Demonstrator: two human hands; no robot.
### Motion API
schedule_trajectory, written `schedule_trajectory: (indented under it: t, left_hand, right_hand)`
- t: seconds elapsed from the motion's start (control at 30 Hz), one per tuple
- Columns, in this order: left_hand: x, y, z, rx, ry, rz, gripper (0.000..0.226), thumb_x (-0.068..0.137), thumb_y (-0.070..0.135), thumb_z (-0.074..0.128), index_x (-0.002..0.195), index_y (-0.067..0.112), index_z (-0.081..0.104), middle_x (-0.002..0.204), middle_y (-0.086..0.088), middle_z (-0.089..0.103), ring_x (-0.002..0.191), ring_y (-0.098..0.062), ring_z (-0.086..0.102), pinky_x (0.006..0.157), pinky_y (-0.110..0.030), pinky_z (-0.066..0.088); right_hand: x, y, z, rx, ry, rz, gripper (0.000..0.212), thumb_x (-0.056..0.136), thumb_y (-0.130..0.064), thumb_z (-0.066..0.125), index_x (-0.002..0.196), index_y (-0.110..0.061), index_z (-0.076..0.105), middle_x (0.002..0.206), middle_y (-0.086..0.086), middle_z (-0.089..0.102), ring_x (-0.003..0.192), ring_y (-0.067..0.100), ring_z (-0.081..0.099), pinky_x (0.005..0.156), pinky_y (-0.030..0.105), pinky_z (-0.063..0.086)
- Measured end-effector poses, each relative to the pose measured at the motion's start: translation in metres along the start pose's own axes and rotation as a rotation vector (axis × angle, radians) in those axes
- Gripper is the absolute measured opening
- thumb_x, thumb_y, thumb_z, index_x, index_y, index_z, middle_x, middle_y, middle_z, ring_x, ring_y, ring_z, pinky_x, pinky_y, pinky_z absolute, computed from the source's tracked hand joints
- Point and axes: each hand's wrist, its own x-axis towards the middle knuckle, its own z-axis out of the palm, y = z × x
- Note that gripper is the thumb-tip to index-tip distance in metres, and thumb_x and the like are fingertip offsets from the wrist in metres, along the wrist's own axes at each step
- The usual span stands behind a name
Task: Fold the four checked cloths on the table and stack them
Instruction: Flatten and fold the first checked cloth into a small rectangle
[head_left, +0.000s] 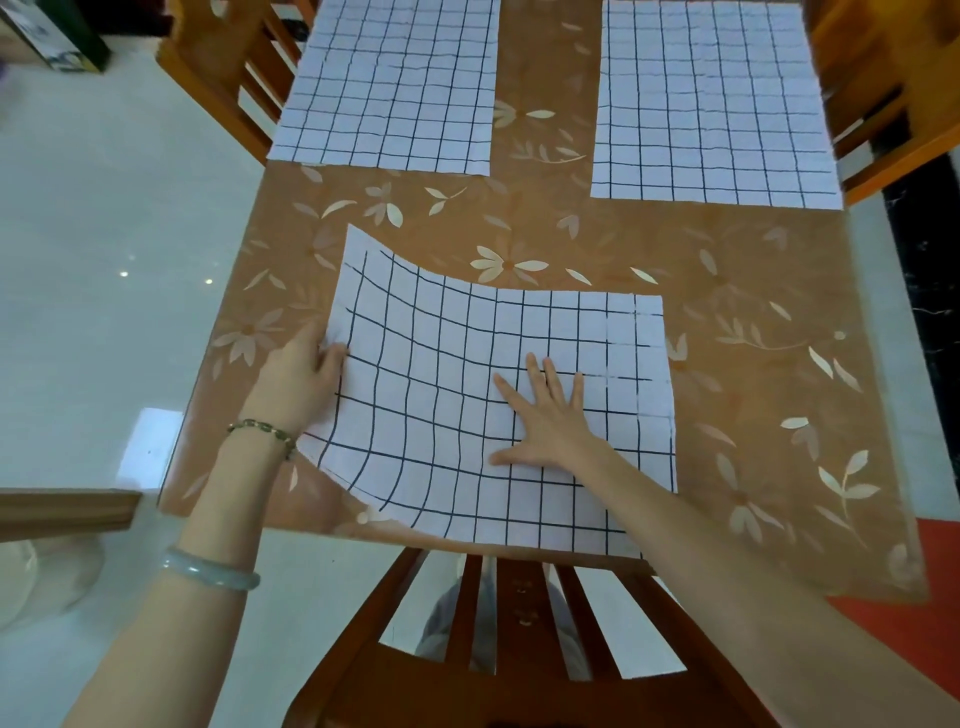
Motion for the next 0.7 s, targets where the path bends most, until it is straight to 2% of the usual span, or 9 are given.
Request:
schedule_trajectory:
  t: [0.17, 0.23, 0.3, 0.4, 0.47, 0.53, 0.6, 0.63, 0.7]
  left_hand:
    - [-0.011, 0.023, -0.008, 0.021, -0.039, 0.041, 0.024, 0.099, 0.022, 0.043, 0.091, 0.000, 0.045, 0.064, -0.015, 0.051, 0.061, -0.034, 0.051, 0.056, -0.036, 0.035]
    - [-0.016, 0.036, -0.009, 0.029, -0.068, 0.072, 0.016, 0.098, 0.017, 0.041, 0.095, 0.002, 0.044, 0.071, -0.021, 0.056, 0.063, -0.036, 0.054, 0.055, -0.033, 0.036]
    - [-0.024, 0.056, -0.010, 0.018, -0.116, 0.107, 0.005, 0.096, 0.013, 0.040, 0.095, 0.009, 0.042, 0.071, -0.017, 0.056, 0.063, -0.034, 0.057, 0.052, -0.029, 0.037]
    - [-0.032, 0.092, -0.005, 0.007, -0.219, 0.170, 0.007, 0.096, 0.013, 0.037, 0.096, 0.019, 0.041, 0.066, -0.005, 0.055, 0.049, -0.026, 0.059, 0.041, -0.027, 0.043]
    - [-0.034, 0.115, 0.003, 0.012, -0.287, 0.185, 0.012, 0.096, 0.017, 0.038, 0.106, 0.018, 0.044, 0.074, -0.005, 0.063, 0.053, -0.020, 0.062, 0.050, -0.032, 0.052]
    - [-0.035, 0.133, 0.017, 0.018, -0.333, 0.196, 0.019, 0.096, 0.020, 0.040, 0.115, 0.016, 0.044, 0.077, -0.006, 0.065, 0.061, -0.019, 0.063, 0.061, -0.034, 0.053]
    - [-0.037, 0.149, 0.035, -0.010, -0.375, 0.202, 0.022, 0.095, 0.020, 0.040, 0.116, 0.016, 0.043, 0.077, -0.007, 0.066, 0.064, -0.021, 0.064, 0.065, -0.035, 0.053]
    - [-0.038, 0.157, 0.045, -0.016, -0.397, 0.205, 0.022, 0.095, 0.021, 0.040, 0.116, 0.017, 0.042, 0.077, -0.007, 0.067, 0.064, -0.022, 0.065, 0.066, -0.036, 0.054]
    - [-0.042, 0.171, 0.069, -0.031, -0.431, 0.221, 0.023, 0.094, 0.021, 0.038, 0.117, 0.017, 0.040, 0.078, -0.008, 0.068, 0.069, -0.026, 0.066, 0.069, -0.037, 0.054]
  right_hand:
    - [-0.003, -0.004, 0.003, 0.058, 0.053, -0.035, 0.113, 0.070, -0.077, 0.056, 0.150, -0.035, -0.011, 0.154, 0.011, -0.030, 0.141, 0.031, -0.029, 0.109, 0.059, -0.017]
    - [-0.009, -0.002, 0.004, 0.145, 0.083, -0.046, 0.108, 0.074, -0.071, 0.059, 0.151, -0.034, -0.007, 0.156, 0.011, -0.026, 0.142, 0.029, -0.027, 0.111, 0.054, -0.017]
    - [-0.018, 0.005, 0.003, 0.223, 0.141, -0.043, 0.102, 0.079, -0.062, 0.062, 0.152, -0.033, -0.003, 0.158, 0.010, -0.020, 0.144, 0.027, -0.023, 0.116, 0.049, -0.014]
    - [-0.031, 0.024, 0.000, 0.326, 0.253, -0.056, 0.087, 0.086, -0.044, 0.064, 0.152, -0.029, 0.010, 0.160, 0.009, -0.007, 0.147, 0.025, -0.012, 0.117, 0.040, -0.008]
    - [-0.042, 0.035, -0.006, 0.493, 0.357, -0.053, 0.071, 0.089, -0.031, 0.064, 0.149, -0.020, 0.028, 0.159, 0.011, 0.012, 0.147, 0.026, 0.004, 0.119, 0.041, 0.004]
    - [-0.053, 0.044, -0.016, 0.732, 0.491, -0.003, 0.047, 0.089, -0.017, 0.065, 0.135, -0.012, 0.051, 0.142, 0.010, 0.043, 0.135, 0.025, 0.034, 0.114, 0.039, 0.025]
    - [-0.066, 0.050, -0.032, 1.017, 0.569, 0.108, 0.024, 0.090, -0.011, 0.064, 0.113, -0.013, 0.065, 0.111, 0.001, 0.062, 0.106, 0.017, 0.057, 0.098, 0.035, 0.044]
    - [-0.072, 0.053, -0.041, 1.178, 0.570, 0.158, 0.015, 0.090, -0.011, 0.063, 0.104, -0.014, 0.067, 0.099, -0.001, 0.065, 0.093, 0.014, 0.062, 0.090, 0.033, 0.049]
    - [-0.082, 0.060, -0.058, 1.467, 0.545, 0.224, 0.009, 0.092, -0.012, 0.060, 0.094, -0.012, 0.069, 0.087, 0.005, 0.069, 0.081, 0.018, 0.066, 0.080, 0.032, 0.055]
